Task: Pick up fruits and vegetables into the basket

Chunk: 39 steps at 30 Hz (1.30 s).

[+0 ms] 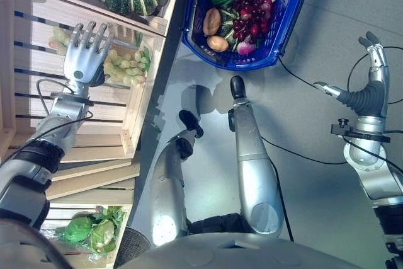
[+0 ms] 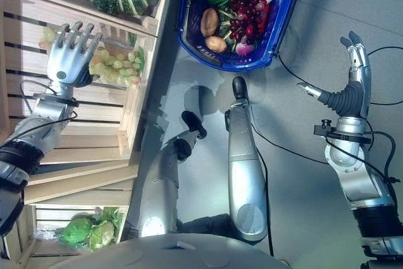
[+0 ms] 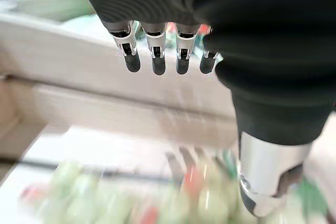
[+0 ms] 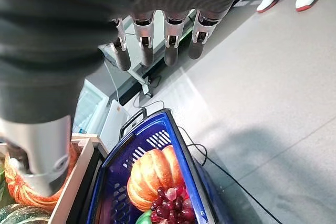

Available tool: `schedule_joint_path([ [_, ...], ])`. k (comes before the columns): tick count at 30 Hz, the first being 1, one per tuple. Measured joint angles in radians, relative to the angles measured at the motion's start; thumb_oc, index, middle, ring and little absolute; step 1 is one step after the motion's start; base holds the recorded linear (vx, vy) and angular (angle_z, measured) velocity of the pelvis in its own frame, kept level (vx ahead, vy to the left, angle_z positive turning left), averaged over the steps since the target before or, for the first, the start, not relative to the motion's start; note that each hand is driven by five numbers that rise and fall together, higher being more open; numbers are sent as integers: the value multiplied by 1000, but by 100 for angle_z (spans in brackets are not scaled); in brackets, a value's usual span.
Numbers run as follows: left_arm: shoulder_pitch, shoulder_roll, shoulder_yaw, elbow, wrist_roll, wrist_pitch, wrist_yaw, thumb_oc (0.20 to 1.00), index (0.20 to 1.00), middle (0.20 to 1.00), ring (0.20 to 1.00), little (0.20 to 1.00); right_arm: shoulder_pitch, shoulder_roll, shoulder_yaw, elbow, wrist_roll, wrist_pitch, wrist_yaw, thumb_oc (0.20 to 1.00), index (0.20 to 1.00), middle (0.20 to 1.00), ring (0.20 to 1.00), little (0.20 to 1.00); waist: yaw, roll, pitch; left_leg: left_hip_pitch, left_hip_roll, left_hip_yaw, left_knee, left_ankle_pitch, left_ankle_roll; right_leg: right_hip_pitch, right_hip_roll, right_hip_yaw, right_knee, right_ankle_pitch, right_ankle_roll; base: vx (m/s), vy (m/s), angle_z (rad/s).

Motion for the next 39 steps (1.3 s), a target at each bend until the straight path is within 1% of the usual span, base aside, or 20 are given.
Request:
schedule_joint_path([
  [2, 3, 0, 0, 12, 1, 2, 8, 1000, 1000, 1000, 1000, 1000, 0, 0, 0, 0, 0, 0, -5, 1000, 1000, 1000, 1000, 1000, 9, 0, 0, -8, 0, -2, 4, 0, 0, -6, 0, 0, 1, 0, 0, 1, -3, 2],
  [5, 23, 0, 11, 7, -10, 17, 79, 1000, 1000, 1000, 1000, 1000, 1, 0, 0, 1, -1, 0, -13, 1000, 1000, 1000, 1000, 1000, 21, 0, 0, -19, 0, -3, 7, 0, 0, -17, -1, 0, 2, 2, -3, 0, 0, 0],
  [8, 54, 1, 70, -46, -90, 12, 178, 1000, 1000, 1000, 1000, 1000, 16, 0, 0, 4, -3, -1, -36, 1000, 1000, 1000, 1000, 1000, 28, 0, 0, -26, -2, -9, 11, 0, 1, -17, -1, -5, 2, 3, -5, 5, 5, 3],
  [9, 56, 1, 88, -64, -120, 4, 214, 1000, 1000, 1000, 1000, 1000, 23, 1, 2, 5, -3, -1, -44, 1000, 1000, 1000, 1000, 1000, 35, 0, 0, -25, -3, -8, 11, -1, 1, -17, -1, -4, 3, 3, -5, 0, 0, 0],
  [11, 81, 4, 155, -135, -181, -23, 289, 1000, 1000, 1000, 1000, 1000, 33, 3, 4, 5, -11, -1, -55, 1000, 1000, 1000, 1000, 1000, 41, 0, 0, -25, -5, -10, 12, -1, 1, -17, -3, -4, 4, 3, -5, 0, 0, 0],
  [14, 91, 5, 212, -198, -175, -44, 339, 1000, 1000, 1000, 1000, 1000, 37, 3, 5, 4, -12, -1, -71, 1000, 1000, 1000, 1000, 1000, 48, 0, 0, -25, -7, -11, 15, -1, 1, -16, -4, -5, 7, 3, -5, 0, 0, 0],
  [17, 95, 9, 220, -232, -159, -44, 335, 1000, 1000, 1000, 1000, 1000, 38, 3, 5, 4, -14, 0, -72, 1000, 1000, 1000, 1000, 1000, 53, 0, 0, -25, -8, -12, 15, 0, 2, -16, -6, -6, 7, 3, -5, 0, 0, 0],
  [20, 107, 16, 219, -241, -101, -42, 332, 1000, 1000, 1000, 1000, 1000, 43, 2, 5, 2, -14, 0, -72, 1000, 1000, 1000, 1000, 1000, 53, 0, 0, -25, -9, -12, 15, 0, 3, -16, -7, -6, 8, 3, -5, 0, 0, 0],
  [24, 110, 46, 207, -239, -43, -15, 313, 1000, 1000, 1000, 1000, 1000, 55, 2, 5, 2, -14, -2, -72, 1000, 1000, 1000, 1000, 1000, 49, 0, 0, -26, -10, -12, 15, 0, 3, -16, -7, -6, 6, 3, -4, 7, 25, 0],
  [27, 88, 76, 169, -219, -48, -3, 299, 1000, 1000, 1000, 1000, 1000, 55, 2, 5, 2, -14, -8, -72, 1000, 1000, 1000, 1000, 1000, 42, 0, 0, -26, -10, -10, 15, 0, 3, -17, -7, -5, 5, 3, -4, 0, 0, 0],
  [29, 65, 76, 147, -192, -50, -2, 282, 1000, 1000, 1000, 1000, 1000, 55, 2, 5, 2, -14, -16, -72, 1000, 1000, 1000, 1000, 1000, 38, 0, 0, -26, -10, -10, 15, -1, 3, -17, -6, -5, 4, 3, -4, 0, 0, 0],
  [33, 9, 70, 91, -144, -97, 0, 186, 1000, 1000, 1000, 1000, 1000, 49, 2, 8, 2, -14, -21, -72, 1000, 1000, 1000, 1000, 1000, 32, 0, 0, -30, -7, -6, 14, -2, 2, -24, -3, -2, 4, 1, 0, 6, 2, -3],
  [36, -3, 55, 84, -100, -116, 2, 128, 1000, 1000, 1000, 1000, 1000, 47, 2, 8, 6, -16, -21, -72, 1000, 1000, 1000, 1000, 1000, 23, 0, 0, -35, -3, -1, 14, -2, 1, -31, 0, 0, 4, 1, -1, 10, 3, -3],
  [39, -4, 43, 66, -71, -116, 2, 95, 1000, 1000, 1000, 1000, 1000, 44, 2, 8, 6, -23, -21, -72, 1000, 1000, 1000, 1000, 1000, 16, 0, 0, -36, -2, -1, 14, -3, 2, -31, 0, 0, 3, 3, -4, 0, 0, 0],
])
